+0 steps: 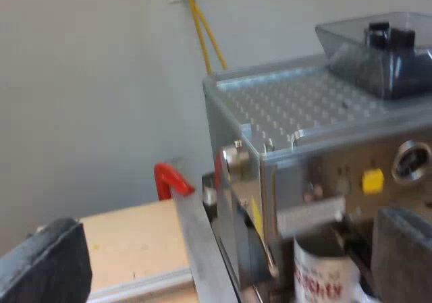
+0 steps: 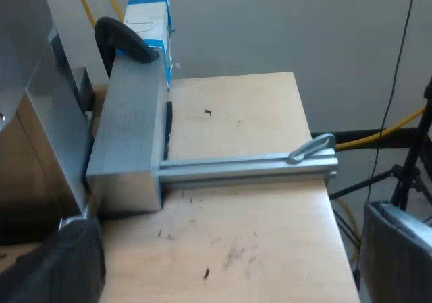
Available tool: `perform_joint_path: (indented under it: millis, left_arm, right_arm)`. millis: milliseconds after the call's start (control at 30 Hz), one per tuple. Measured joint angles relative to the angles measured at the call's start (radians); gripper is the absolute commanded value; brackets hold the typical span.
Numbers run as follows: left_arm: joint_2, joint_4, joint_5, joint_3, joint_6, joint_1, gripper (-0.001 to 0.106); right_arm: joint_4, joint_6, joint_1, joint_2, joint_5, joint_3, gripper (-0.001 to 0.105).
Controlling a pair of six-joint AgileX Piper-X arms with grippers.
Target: Place mug into machine
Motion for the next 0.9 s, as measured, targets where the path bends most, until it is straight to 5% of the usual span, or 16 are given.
perform_joint_path:
  millis: [300,600,733,900]
  left_arm:
    - [-0.146,0.175,-0.035,-0.002,0.000,0.000,0.085]
    - [-0.147,0.355,-0.098,-0.006,0.000,0.000,0.085]
    - [-0.147,0.335,-0.106,0.043,0.000,0.000,0.085]
    - [-0.145,0.202,-0.105,0.207,0.000,0.000,0.085]
  right_arm:
    - [0.109,0.000,0.000,-0.288,0.000,0.098,0.078]
    - [0.159,0.010,0.000,-0.294,-0.040,0.144,0.078]
    - [0.159,0.015,0.000,-0.294,-0.061,0.144,0.078]
    - [0.141,0.015,0.000,-0.294,-0.063,0.173,0.078]
